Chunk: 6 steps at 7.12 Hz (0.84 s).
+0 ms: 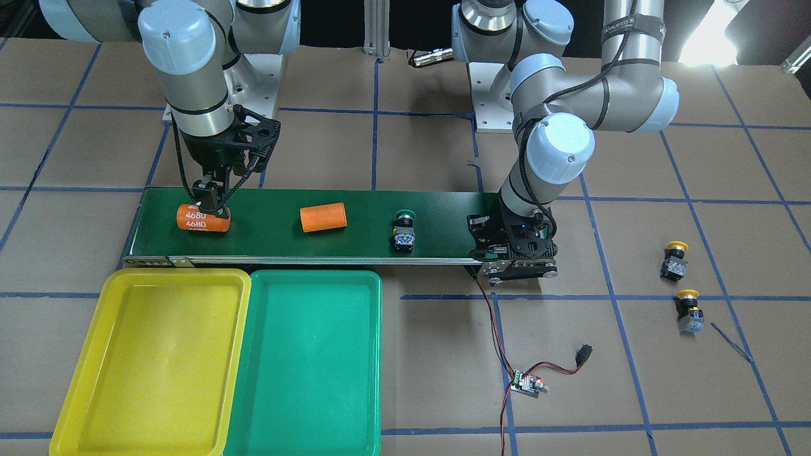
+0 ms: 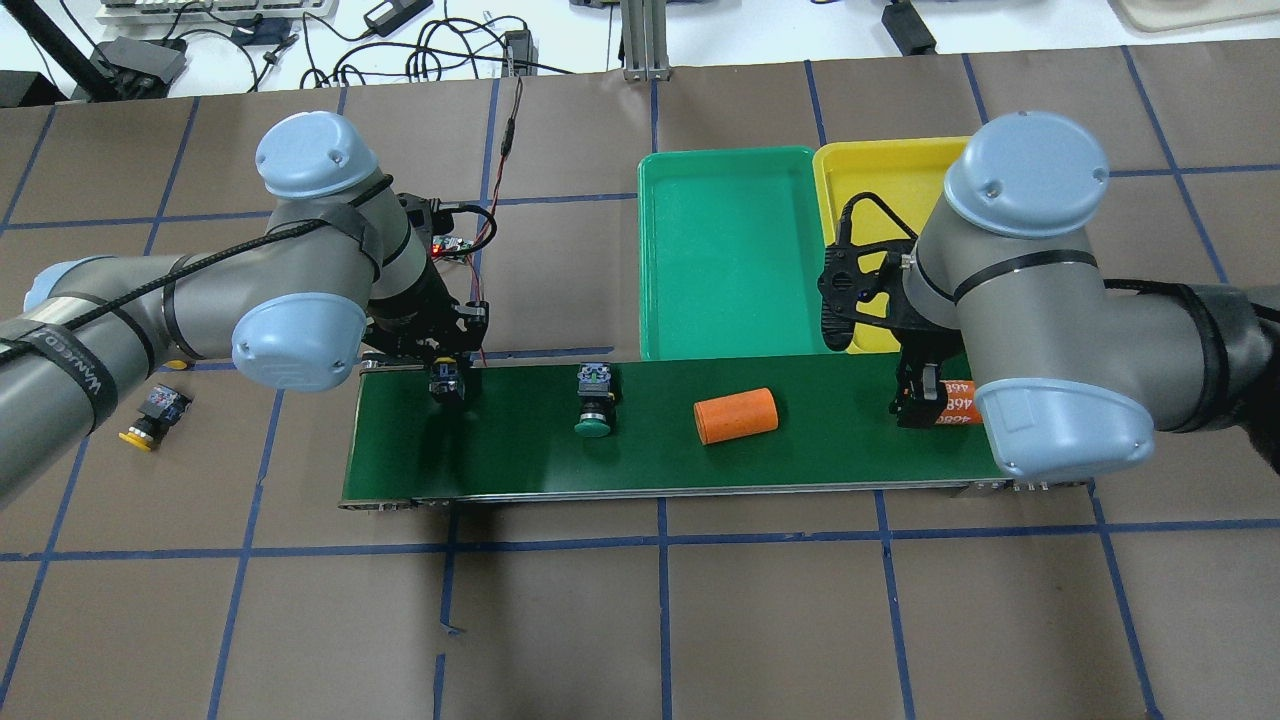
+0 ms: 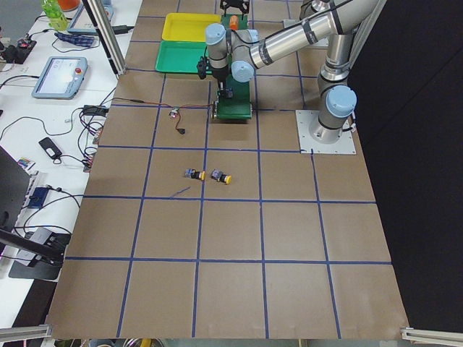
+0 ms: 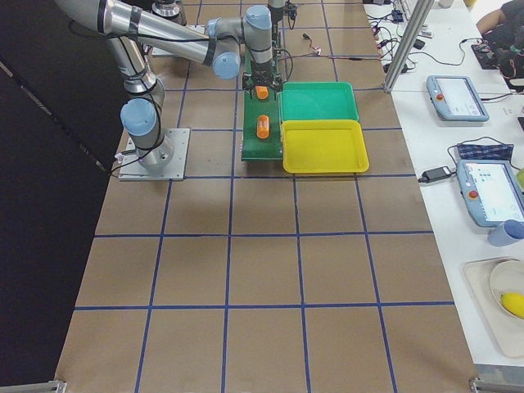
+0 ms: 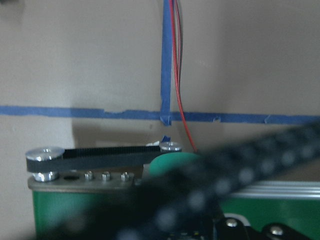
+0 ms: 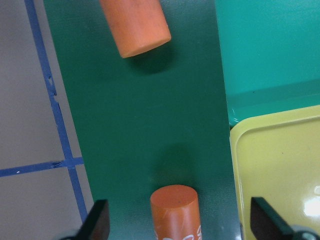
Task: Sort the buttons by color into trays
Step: 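Place the black push-button on the conveyor with the left gripper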
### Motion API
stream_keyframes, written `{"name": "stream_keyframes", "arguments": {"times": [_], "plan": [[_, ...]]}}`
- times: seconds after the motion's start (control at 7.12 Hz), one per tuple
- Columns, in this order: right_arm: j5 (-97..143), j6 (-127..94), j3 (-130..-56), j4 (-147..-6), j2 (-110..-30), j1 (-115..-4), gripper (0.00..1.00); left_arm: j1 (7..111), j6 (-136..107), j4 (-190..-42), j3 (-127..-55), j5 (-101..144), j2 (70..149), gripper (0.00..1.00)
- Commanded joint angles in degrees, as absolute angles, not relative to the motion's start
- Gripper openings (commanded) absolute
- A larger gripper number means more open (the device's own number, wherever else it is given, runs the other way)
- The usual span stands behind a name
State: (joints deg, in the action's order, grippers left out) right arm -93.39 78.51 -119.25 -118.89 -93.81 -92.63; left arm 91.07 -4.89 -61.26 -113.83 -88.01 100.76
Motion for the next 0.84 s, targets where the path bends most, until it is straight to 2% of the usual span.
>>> {"name": "stream_keyframes", "arguments": {"times": [0.0, 0.14, 0.28, 0.42, 0.7], "plan": [[-93.4, 78.7, -119.4, -119.0, -93.3, -92.5, 1.0, 91.2, -5.0, -62.1, -115.0, -86.0, 99.1, 0.21], [-93.4, 78.6, -119.4, -118.9, -92.9, -92.4, 1.0, 91.2, -5.0, -63.0, -115.0, -85.9, 98.3, 0.33], [-93.4, 78.6, -119.4, -118.9, -92.9, -92.4, 1.0, 91.1, -4.9, -63.0, -115.0, -85.8, 98.1, 0.93], [-93.3, 78.6, -119.5, -118.9, -92.9, -92.5, 1.0, 90.8, -4.3, -63.1, -114.2, -86.0, 98.0, 1.0], [-93.3, 78.6, -119.6, -118.8, -92.9, -92.5, 1.0, 90.8, -4.3, -63.1, -114.3, -86.0, 97.7, 1.0]]}}
